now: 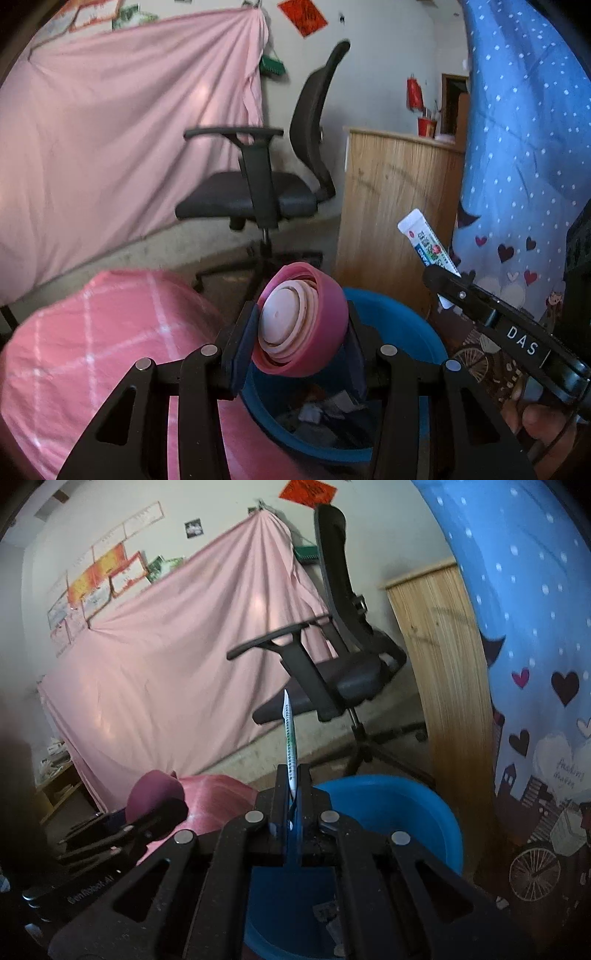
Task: Collect trash
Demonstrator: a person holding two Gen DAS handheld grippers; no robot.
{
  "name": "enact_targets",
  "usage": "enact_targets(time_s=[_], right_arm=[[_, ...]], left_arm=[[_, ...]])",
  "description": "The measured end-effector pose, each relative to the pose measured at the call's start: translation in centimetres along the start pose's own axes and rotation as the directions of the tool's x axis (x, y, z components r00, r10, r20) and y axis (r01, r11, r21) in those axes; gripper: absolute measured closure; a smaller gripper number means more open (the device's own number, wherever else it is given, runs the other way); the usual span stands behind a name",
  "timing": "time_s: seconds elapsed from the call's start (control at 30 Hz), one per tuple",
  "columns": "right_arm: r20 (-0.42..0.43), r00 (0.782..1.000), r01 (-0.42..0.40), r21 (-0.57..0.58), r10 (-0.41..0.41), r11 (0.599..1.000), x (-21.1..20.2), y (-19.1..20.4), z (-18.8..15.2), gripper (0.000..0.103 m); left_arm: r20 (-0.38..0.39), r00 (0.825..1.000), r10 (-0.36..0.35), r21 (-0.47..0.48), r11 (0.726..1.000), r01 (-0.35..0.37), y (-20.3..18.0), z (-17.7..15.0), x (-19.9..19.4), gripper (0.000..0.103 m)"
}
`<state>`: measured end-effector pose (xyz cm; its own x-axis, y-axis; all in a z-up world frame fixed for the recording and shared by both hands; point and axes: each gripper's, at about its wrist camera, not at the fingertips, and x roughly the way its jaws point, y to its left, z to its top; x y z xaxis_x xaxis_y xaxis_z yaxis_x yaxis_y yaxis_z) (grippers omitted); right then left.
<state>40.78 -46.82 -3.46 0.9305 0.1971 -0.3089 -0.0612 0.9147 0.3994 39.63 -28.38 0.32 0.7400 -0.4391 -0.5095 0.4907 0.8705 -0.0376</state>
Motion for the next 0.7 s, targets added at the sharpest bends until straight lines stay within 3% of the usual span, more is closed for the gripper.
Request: enact_targets(time_s=[0.37,0.7], right_arm=[[-0.105,0.994,0.044,0.009,-0.043,0.999,2.0,-0.7,-0.9,0.073],[-0.098,0.993,0.062,0.034,-0.058,0.998,2.0,-1.5,-0.7,0.072]], left_arm=[[-0.163,0.986,-0.045,-0.087,0.996,0.031,1.2,-0.4,2.9,0.064],[-0.148,0.988,-0.035,-0.132,0.991,0.016,2.2,-1.1,2.6,0.058]])
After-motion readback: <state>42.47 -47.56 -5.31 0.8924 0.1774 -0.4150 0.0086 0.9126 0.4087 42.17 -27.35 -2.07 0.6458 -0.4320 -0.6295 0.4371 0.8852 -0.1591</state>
